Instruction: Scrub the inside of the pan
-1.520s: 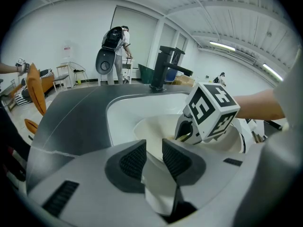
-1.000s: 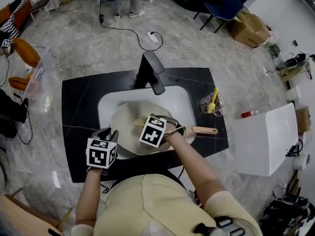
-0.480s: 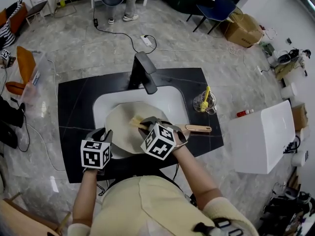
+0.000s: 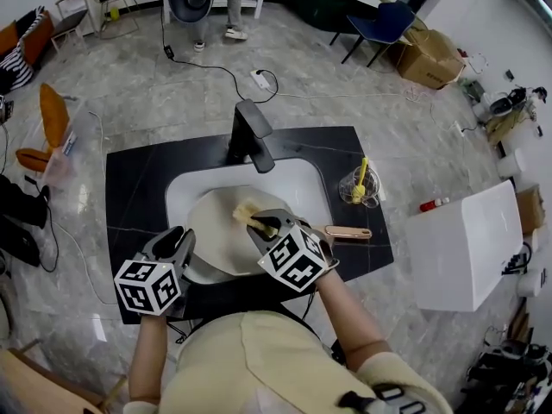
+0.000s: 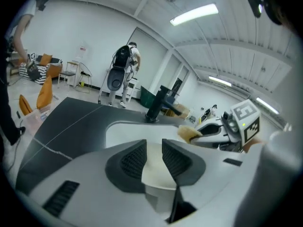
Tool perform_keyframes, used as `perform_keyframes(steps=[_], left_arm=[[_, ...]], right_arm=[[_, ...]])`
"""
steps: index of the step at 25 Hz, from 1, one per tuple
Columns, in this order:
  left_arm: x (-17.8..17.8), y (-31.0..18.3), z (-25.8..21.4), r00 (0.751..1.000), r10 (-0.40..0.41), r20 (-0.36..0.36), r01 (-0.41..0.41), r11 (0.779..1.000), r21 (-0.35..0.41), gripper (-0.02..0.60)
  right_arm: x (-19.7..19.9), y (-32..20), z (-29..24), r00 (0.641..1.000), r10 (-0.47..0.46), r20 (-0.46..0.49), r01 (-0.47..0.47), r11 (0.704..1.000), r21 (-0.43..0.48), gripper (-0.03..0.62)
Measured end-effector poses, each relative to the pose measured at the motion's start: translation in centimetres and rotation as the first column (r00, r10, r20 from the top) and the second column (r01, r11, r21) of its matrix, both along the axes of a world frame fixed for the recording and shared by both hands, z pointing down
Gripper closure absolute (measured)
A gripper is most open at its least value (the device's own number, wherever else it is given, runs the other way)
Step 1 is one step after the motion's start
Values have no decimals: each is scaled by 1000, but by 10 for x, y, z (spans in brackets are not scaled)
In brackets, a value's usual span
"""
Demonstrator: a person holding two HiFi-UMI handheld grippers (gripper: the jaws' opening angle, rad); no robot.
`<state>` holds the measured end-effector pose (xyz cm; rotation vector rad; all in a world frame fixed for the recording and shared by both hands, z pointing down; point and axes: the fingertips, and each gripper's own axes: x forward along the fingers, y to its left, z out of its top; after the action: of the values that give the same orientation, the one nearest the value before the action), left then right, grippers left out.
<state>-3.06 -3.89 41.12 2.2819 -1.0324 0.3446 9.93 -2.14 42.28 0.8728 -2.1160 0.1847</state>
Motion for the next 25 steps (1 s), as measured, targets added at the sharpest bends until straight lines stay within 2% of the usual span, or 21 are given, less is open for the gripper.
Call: perform_keyframes(steps=[2,4,8,11,19,25], left_arm=[[-2,2,-15,997,-27,-72,27,1000,6,480],[-3,4,-25,993,-42,-112,42,999,1,483],[-6,8,-34,990,-59,-130,56,998,-22,539],[-6,10,-41,990,-56,-133,55,998,-13,552],[6,13,-52,995,-29,-98,32,999,32,552],[11,14,-56,1000,-16,2,15,993,114,552]], right_arm=[[-2,0,-10,998,12,64,-13,1000,10,536],[-4,0,-18,992,22,122,-24,1000,16,536],[-6,8,-34,984,43,173,-46,999,17,536],[-8,10,-44,979,42,200,-49,998,31,536],[-4,16,-45,969,82,234,-86,996,6,537],[-3,16,-50,949,118,292,-125,992,4,539]])
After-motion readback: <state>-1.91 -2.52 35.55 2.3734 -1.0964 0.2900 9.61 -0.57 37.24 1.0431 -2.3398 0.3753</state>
